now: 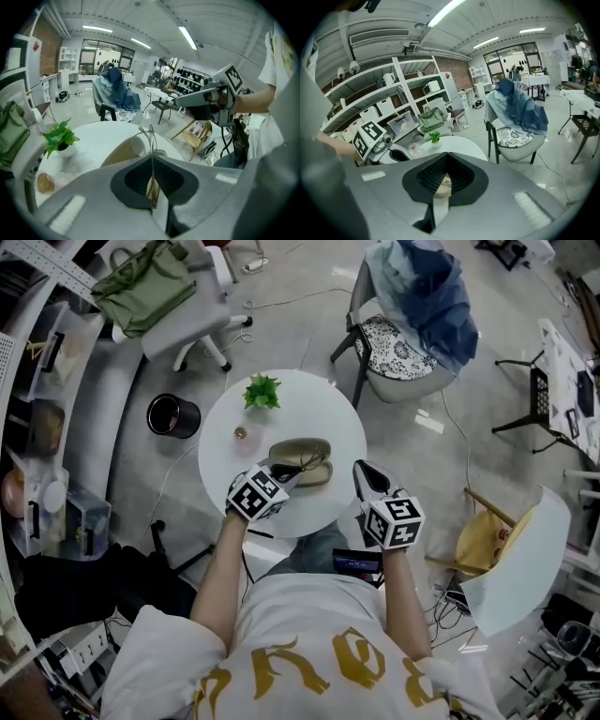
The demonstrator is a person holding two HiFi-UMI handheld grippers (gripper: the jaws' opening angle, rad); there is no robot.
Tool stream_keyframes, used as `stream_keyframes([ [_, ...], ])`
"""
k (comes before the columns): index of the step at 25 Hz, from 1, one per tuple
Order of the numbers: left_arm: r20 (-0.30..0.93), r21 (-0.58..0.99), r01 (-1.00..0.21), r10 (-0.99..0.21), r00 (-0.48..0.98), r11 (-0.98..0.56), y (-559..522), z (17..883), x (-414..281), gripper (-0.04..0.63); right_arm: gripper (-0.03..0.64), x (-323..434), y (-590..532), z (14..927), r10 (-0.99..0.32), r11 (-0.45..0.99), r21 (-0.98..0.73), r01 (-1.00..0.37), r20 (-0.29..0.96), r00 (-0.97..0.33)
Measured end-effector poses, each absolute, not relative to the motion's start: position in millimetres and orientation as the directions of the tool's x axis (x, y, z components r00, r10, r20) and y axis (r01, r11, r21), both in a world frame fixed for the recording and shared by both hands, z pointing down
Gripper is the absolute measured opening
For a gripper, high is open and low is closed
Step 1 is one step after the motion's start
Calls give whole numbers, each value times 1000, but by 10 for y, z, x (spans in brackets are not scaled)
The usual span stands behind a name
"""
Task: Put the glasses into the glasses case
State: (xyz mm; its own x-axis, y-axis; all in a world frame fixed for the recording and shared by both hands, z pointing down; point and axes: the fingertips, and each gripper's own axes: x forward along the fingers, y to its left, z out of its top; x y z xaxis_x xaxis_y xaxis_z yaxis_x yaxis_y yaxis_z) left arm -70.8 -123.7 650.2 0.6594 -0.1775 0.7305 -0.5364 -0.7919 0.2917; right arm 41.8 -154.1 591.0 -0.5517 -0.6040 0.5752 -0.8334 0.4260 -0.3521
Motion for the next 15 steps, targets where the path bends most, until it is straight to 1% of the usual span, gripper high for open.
stream_keyframes([
  [5,774,242,-483,-133,619,-841,-1307,6602,-683,14,25,439,-1580,5951,-580,451,-349,-822,585,-567],
  [15,840,257,-407,-5,543,-877,-1306,6952,-606,14,24,673,-1753,6060,-579,421,-347,-838,608,-543],
])
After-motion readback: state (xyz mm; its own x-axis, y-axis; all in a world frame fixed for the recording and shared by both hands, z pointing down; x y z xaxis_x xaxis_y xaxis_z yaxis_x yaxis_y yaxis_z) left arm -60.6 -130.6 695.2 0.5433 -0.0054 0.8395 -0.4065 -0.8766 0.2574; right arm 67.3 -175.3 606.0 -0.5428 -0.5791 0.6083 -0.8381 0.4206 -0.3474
